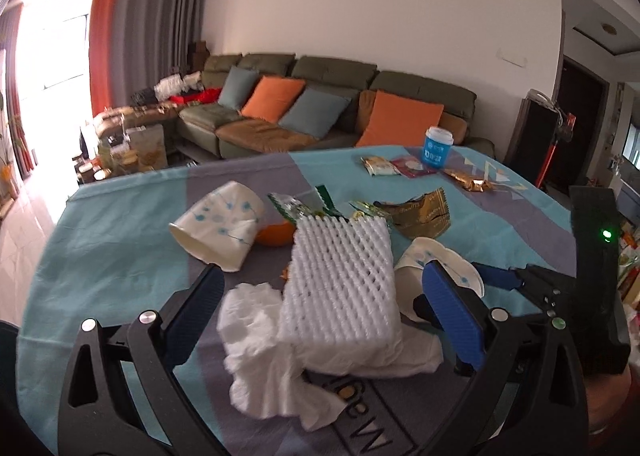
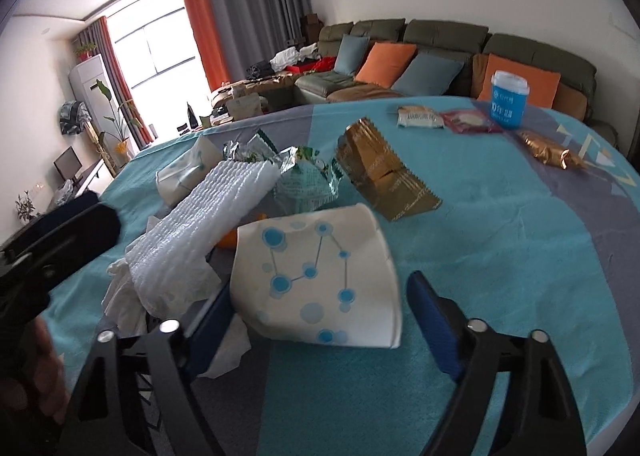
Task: Collect trash
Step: 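Grasp the white foam net with the left tool while the right tool grasps the dotted paper cup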
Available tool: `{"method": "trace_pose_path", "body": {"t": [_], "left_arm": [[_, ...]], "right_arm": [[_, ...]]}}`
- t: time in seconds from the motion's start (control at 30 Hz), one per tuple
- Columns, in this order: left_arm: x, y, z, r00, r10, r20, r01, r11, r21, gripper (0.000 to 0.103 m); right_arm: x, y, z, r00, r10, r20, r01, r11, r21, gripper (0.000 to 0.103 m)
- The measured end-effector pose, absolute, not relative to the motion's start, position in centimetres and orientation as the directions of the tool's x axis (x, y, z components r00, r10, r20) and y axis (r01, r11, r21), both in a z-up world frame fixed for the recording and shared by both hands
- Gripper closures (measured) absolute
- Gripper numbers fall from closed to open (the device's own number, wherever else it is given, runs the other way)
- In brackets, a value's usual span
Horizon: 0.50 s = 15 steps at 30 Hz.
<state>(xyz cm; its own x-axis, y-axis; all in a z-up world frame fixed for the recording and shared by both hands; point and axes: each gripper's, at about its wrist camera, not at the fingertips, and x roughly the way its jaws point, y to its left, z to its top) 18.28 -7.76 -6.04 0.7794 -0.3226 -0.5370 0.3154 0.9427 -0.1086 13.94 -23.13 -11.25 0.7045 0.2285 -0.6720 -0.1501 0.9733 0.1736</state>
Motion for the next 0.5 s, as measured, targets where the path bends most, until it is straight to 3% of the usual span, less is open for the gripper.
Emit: {"method": "trace_pose_path", "body": {"t": [0.5], "left_arm": [[24.4,-10.4,-9.3,0.638,-0.39,-0.664,0.373,0.911,-0.177,0.009]], "right_arm": [[13.7,-24.7,-10.7,0.716,0.236,-0.657,-0.115,0.968,0.223,0.029]]}}
